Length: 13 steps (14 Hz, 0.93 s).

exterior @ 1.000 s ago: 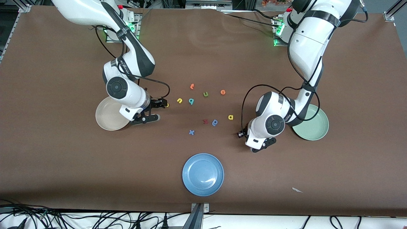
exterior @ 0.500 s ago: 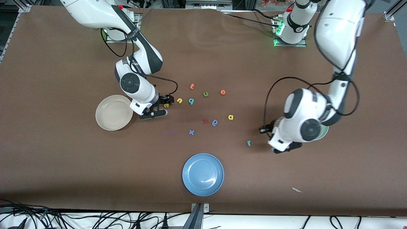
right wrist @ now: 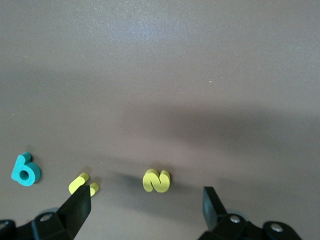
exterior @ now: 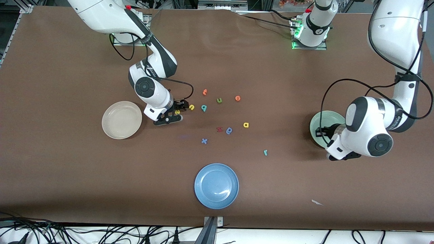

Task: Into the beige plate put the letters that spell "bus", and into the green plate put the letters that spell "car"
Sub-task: 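Drop the cyan letter on the green plate while the right gripper lowers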

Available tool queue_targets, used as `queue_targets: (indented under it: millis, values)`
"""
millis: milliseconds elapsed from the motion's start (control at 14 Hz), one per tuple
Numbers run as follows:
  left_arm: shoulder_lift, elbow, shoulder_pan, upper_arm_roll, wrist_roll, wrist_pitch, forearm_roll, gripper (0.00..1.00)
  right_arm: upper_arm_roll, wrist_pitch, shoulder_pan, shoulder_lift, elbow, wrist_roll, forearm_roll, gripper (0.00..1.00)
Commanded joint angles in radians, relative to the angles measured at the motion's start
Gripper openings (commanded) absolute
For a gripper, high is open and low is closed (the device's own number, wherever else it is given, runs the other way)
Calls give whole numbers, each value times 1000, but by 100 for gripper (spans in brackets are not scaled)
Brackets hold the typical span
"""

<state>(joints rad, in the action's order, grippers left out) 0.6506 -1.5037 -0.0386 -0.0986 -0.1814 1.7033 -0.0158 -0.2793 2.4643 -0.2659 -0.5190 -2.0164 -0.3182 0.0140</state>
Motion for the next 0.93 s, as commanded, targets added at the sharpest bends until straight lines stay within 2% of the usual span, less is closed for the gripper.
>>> queue_targets:
  millis: [0,143,286,429,500,571,643,857]
  values:
    - [7,-62,-55,-12,106,10,-24,9,-3,34,-6,-15,-7,-25,-32,99]
    - [33,-81,-64,-12,119,48,-24,10,-3,42,-4,-15,-18,-27,-49,95]
    - [37,-150,-72,-12,117,160,-24,13,-1,76,-4,-22,-34,-27,-61,92]
    - [38,-184,-72,-12,117,228,-23,19,-1,93,-4,-29,-41,-25,-62,90]
    - [37,-184,-73,-12,117,228,-23,28,-1,94,-4,-30,-41,-25,-62,89]
    - [37,-182,-72,-12,117,228,-23,53,-1,93,-4,-30,-42,-25,-63,88]
    - [35,-176,-72,-12,117,228,-21,100,-1,93,-4,-30,-42,-25,-69,84]
    - [-2,-141,-63,-20,105,220,-9,100,0,94,-4,-29,-51,-25,-83,75]
